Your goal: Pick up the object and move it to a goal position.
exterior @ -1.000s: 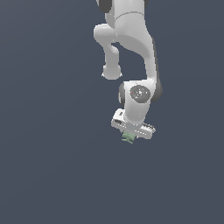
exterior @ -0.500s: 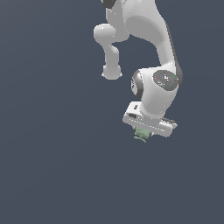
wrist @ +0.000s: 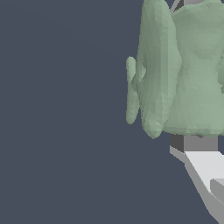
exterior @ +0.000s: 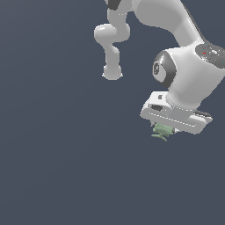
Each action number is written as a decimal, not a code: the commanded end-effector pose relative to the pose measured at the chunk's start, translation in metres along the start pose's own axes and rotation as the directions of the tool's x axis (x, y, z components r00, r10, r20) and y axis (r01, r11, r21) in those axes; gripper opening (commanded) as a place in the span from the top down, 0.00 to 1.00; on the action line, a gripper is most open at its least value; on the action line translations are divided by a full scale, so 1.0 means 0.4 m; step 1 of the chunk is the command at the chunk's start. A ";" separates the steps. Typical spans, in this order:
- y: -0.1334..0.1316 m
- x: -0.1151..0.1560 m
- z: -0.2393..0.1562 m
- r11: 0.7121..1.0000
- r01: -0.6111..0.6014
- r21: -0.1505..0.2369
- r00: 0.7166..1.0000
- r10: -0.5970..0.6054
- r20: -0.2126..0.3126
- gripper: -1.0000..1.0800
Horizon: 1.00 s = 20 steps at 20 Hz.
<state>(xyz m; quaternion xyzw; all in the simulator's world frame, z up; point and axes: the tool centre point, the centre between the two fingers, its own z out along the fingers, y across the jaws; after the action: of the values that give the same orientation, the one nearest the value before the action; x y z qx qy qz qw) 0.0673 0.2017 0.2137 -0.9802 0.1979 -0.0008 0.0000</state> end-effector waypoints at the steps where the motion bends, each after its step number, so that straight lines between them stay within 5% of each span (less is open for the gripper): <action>1: -0.031 0.001 -0.039 1.000 -0.001 -0.001 1.000 0.001 0.001 1.00; 20: -0.127 0.011 -0.149 1.000 -0.001 -0.001 1.000 0.001 0.001 1.00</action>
<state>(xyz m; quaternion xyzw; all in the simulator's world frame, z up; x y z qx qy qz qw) 0.0907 0.2463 0.2727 -0.9802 0.1982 -0.0001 -0.0001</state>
